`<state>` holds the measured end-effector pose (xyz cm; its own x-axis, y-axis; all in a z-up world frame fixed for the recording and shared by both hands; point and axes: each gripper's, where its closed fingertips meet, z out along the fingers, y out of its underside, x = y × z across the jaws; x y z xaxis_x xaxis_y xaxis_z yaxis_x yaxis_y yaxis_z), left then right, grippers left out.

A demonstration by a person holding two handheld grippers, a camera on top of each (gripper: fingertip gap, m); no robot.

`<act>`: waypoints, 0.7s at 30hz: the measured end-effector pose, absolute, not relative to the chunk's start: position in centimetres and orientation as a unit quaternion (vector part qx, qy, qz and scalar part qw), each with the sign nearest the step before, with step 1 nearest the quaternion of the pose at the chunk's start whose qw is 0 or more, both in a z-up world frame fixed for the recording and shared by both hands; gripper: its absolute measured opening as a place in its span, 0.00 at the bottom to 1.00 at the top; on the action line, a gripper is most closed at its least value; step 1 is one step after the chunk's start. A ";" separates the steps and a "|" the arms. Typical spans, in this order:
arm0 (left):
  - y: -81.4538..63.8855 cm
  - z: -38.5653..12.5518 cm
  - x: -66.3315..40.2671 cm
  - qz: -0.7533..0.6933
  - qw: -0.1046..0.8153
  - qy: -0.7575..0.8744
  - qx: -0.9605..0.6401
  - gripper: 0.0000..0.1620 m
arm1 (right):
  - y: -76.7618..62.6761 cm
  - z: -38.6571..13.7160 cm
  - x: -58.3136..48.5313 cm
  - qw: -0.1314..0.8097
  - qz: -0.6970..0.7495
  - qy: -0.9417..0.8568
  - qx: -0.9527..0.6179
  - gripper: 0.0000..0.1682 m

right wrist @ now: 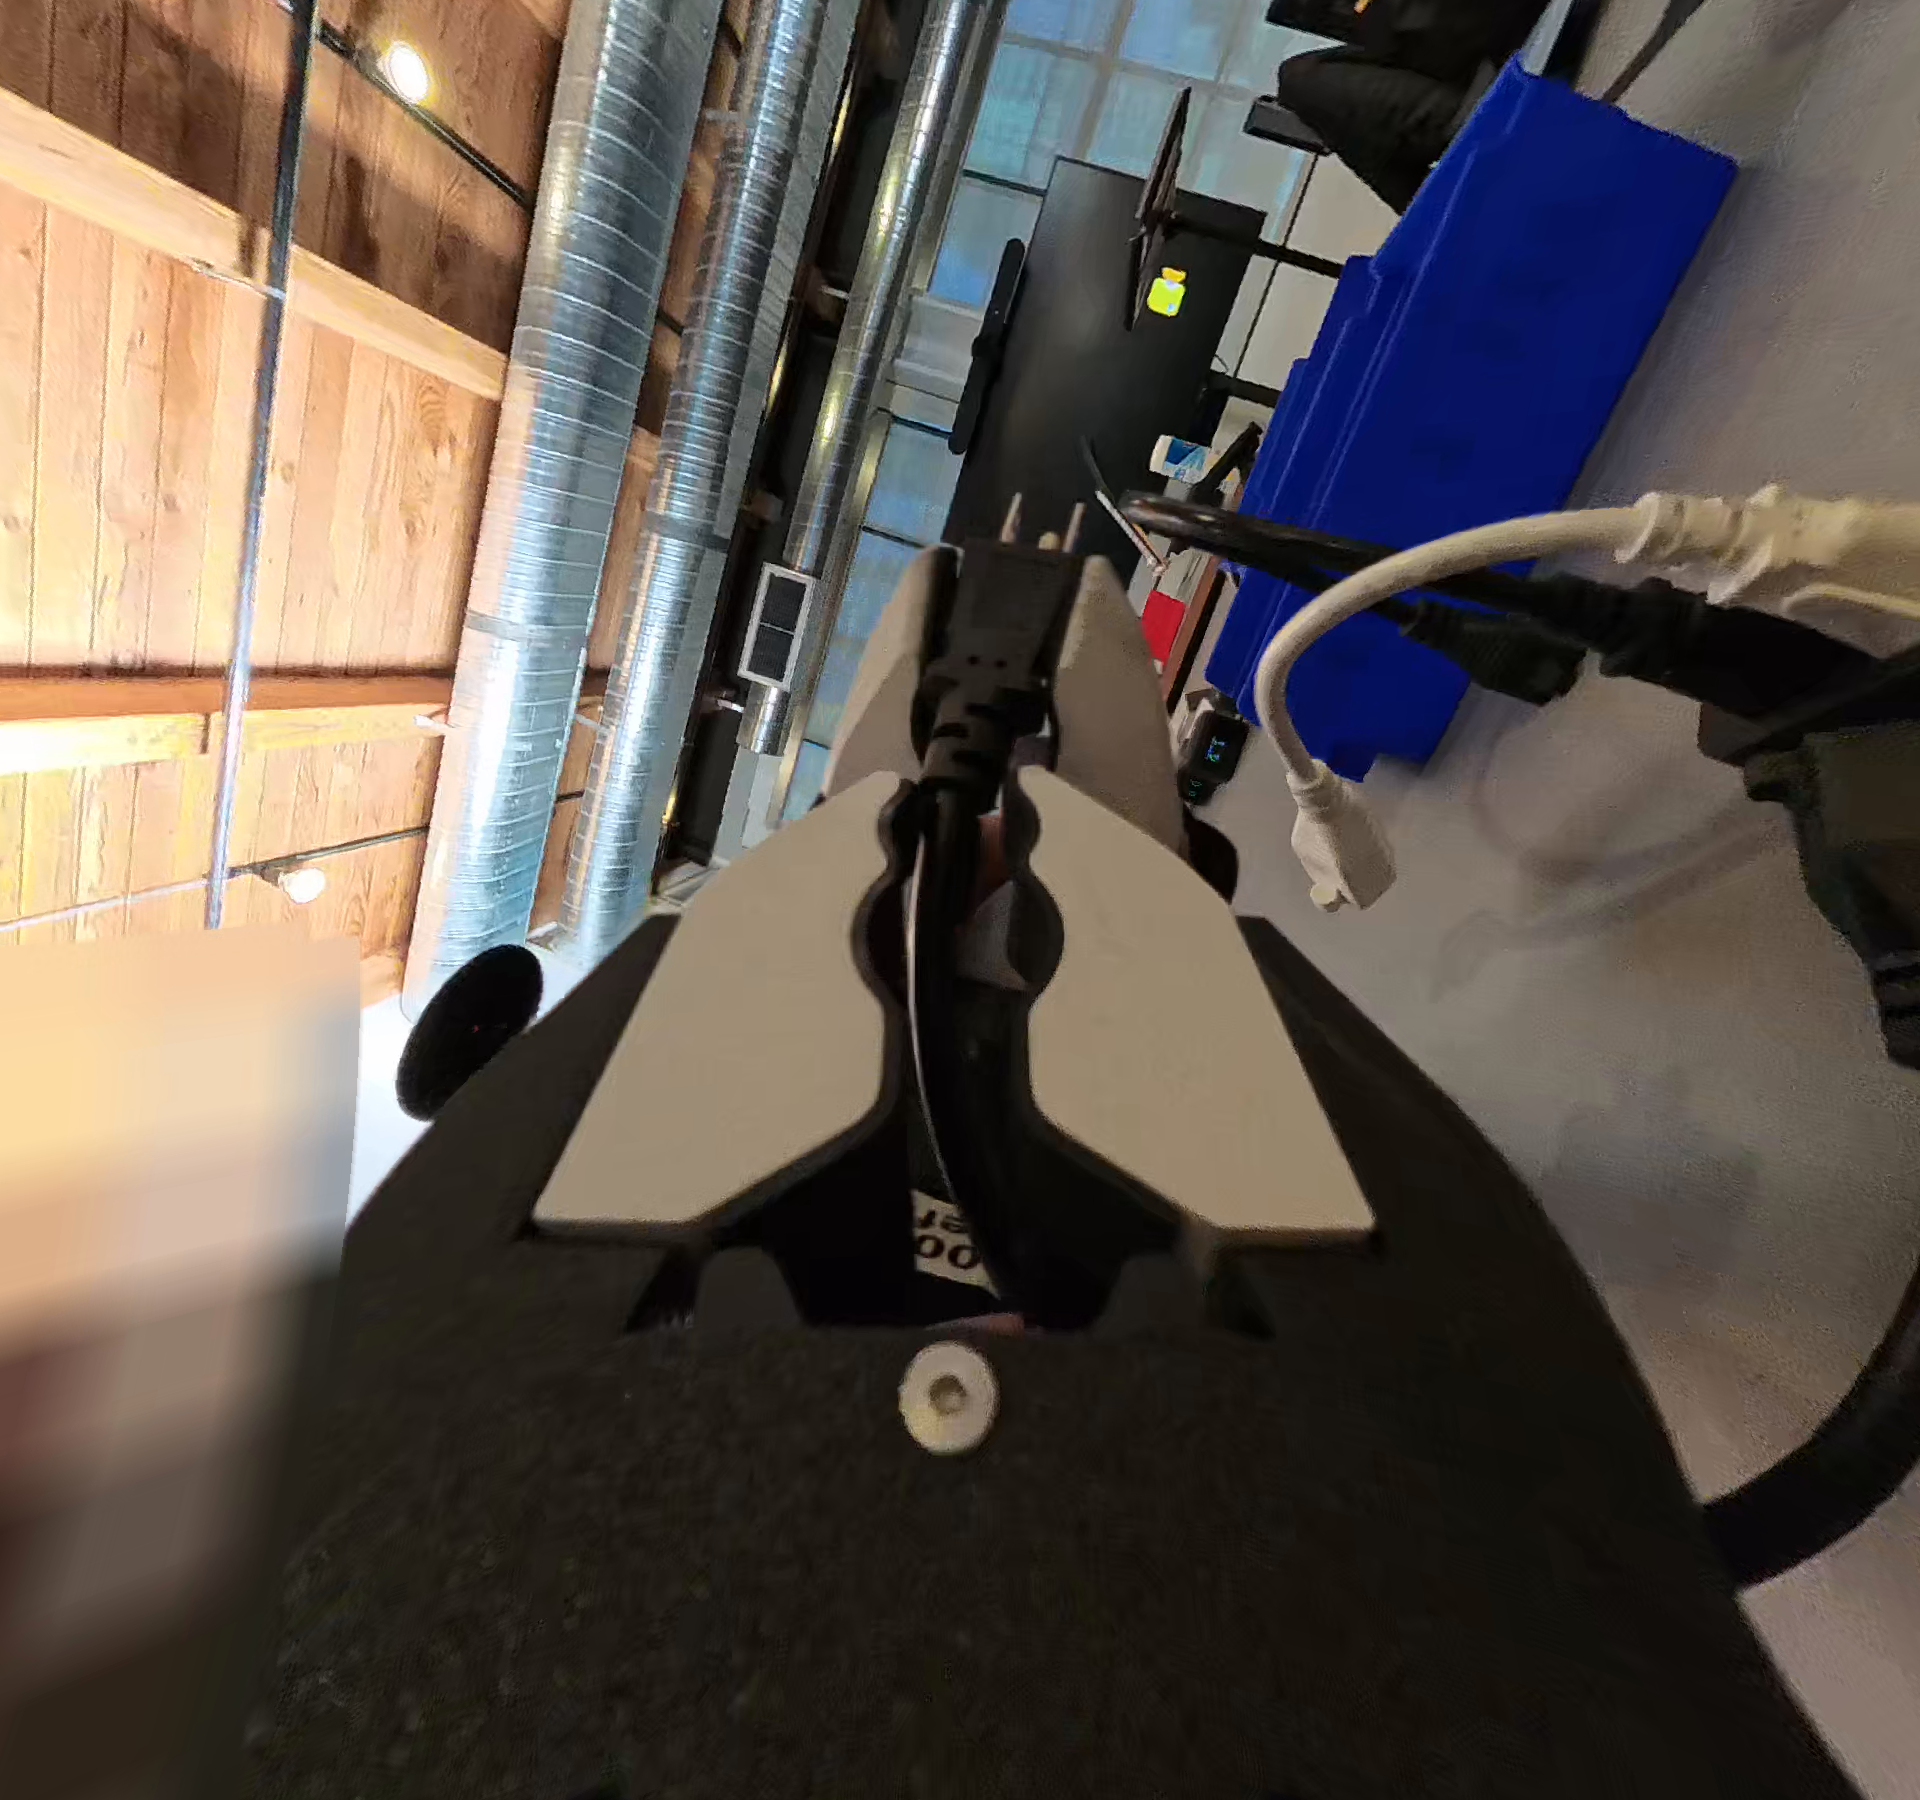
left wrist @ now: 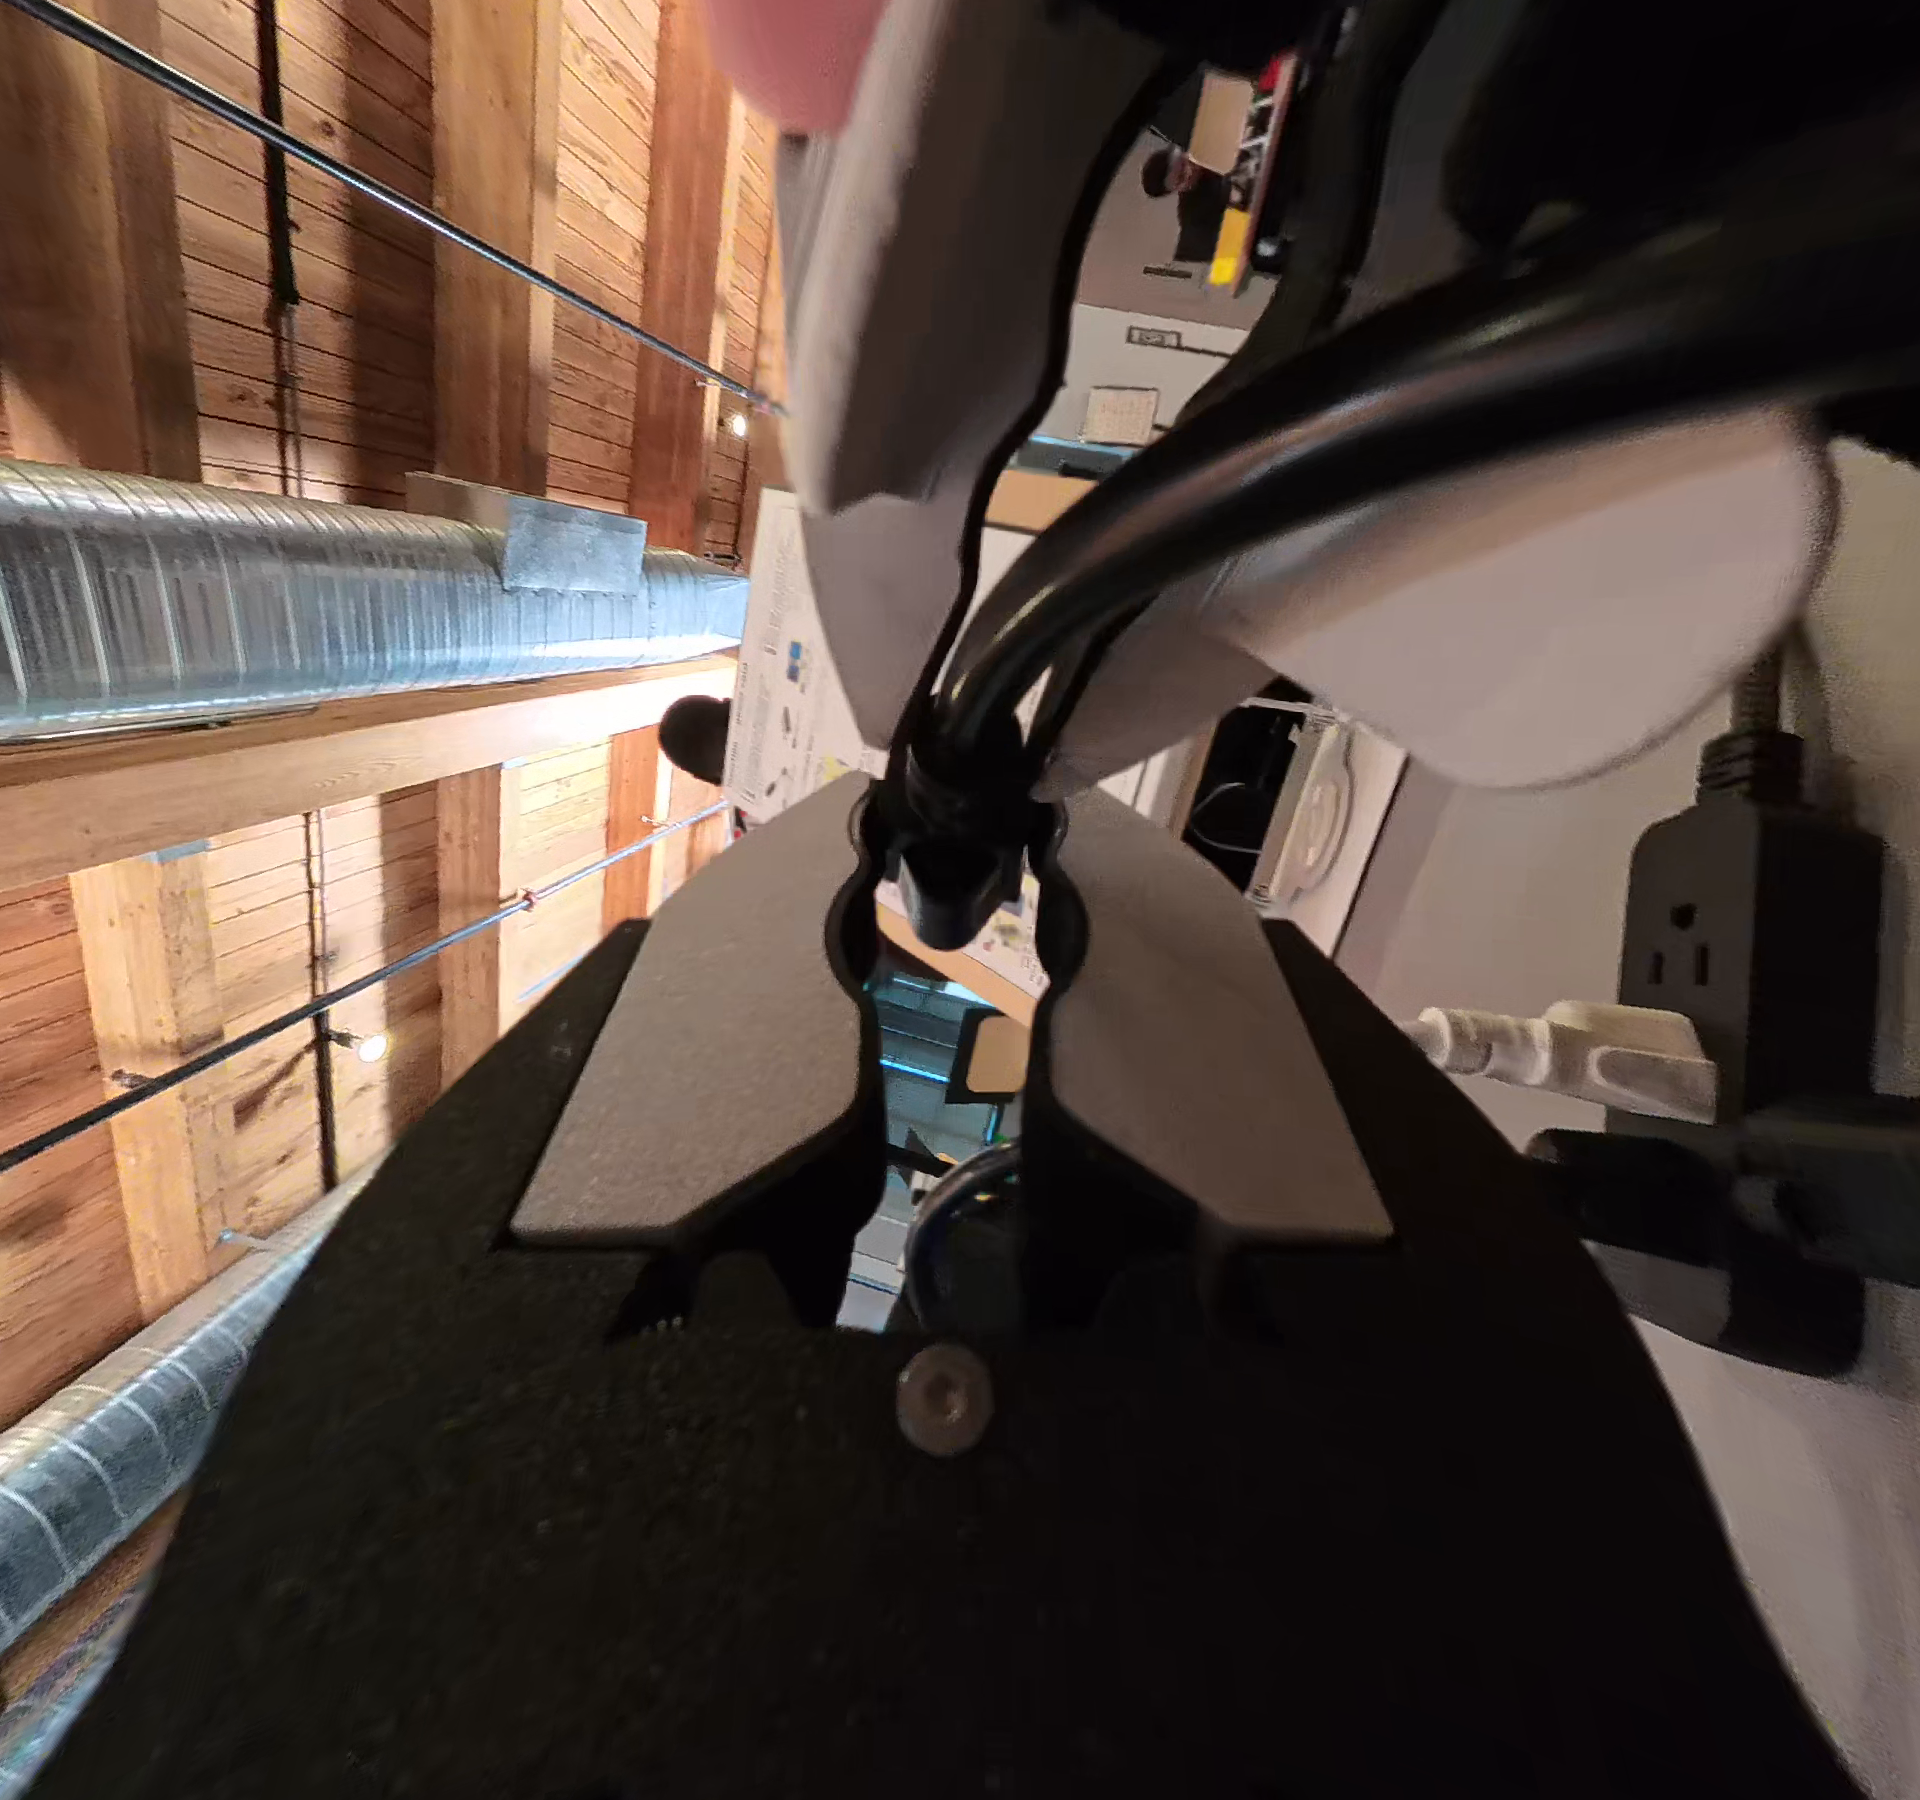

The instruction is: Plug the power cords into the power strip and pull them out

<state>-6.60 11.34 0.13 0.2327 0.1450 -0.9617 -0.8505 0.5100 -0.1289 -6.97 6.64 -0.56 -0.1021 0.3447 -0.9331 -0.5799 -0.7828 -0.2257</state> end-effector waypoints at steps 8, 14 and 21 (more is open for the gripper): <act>11.4 -1.7 -7.8 0.306 0.681 0.534 -0.396 0.17 | 7.0 -2.0 -8.2 0.348 0.651 -0.024 -0.674 0.09; 8.7 -3.0 -10.5 0.064 0.642 0.560 -0.519 0.13 | 8.0 -3.5 -6.9 0.411 0.493 -0.142 -0.753 0.09; 4.9 -4.4 -12.4 -0.366 0.421 0.535 -0.634 0.39 | 2.1 -5.8 -10.1 0.393 0.350 -0.465 -0.712 0.08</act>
<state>-12.44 4.94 -4.40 0.1588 -0.9872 0.0135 -0.3694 -0.0721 -0.9265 -10.10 2.13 -5.83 0.3220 0.9375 -0.1322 0.3877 -0.2580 -0.8849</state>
